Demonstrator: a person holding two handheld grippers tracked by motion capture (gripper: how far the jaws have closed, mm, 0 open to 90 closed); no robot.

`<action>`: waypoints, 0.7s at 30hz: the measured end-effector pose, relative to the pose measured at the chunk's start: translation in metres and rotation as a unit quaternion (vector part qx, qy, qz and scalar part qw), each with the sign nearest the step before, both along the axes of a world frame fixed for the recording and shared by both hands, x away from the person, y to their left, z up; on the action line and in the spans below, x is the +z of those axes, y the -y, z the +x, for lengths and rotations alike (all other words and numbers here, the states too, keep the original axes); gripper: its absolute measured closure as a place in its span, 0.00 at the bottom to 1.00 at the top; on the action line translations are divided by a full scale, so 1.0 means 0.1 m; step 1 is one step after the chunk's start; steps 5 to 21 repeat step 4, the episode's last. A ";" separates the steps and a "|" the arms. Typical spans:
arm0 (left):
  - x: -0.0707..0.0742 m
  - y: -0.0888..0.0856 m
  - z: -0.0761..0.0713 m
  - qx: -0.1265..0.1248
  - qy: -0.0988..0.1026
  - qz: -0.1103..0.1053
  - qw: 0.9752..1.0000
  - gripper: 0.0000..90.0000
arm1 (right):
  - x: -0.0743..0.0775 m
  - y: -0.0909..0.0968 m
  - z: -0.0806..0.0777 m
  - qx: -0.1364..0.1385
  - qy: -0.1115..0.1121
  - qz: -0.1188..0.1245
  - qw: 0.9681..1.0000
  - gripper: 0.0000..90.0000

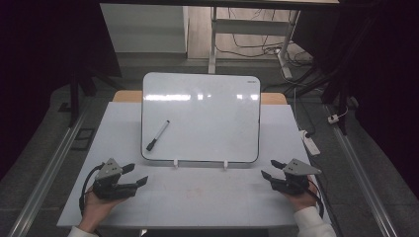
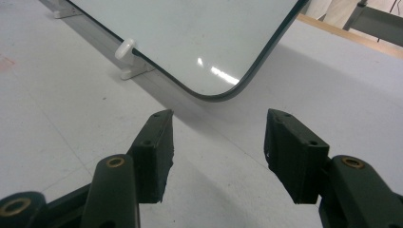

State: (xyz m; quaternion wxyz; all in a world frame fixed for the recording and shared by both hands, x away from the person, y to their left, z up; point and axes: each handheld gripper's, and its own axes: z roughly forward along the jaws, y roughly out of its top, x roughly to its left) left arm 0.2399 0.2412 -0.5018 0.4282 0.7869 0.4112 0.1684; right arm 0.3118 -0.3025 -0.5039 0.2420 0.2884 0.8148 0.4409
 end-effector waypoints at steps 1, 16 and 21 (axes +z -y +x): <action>0.00 0.00 0.00 0.000 0.000 0.000 1.000 0.33 | 0.00 0.00 0.00 0.001 -0.001 0.000 1.000 0.48; -0.01 -0.02 0.00 0.002 -0.001 -0.001 1.000 0.33 | -0.01 -0.02 0.00 0.005 0.000 -0.005 1.000 0.48; -0.01 -0.02 0.00 0.002 -0.001 -0.001 1.000 0.33 | -0.01 -0.02 0.00 0.005 0.000 -0.005 1.000 0.48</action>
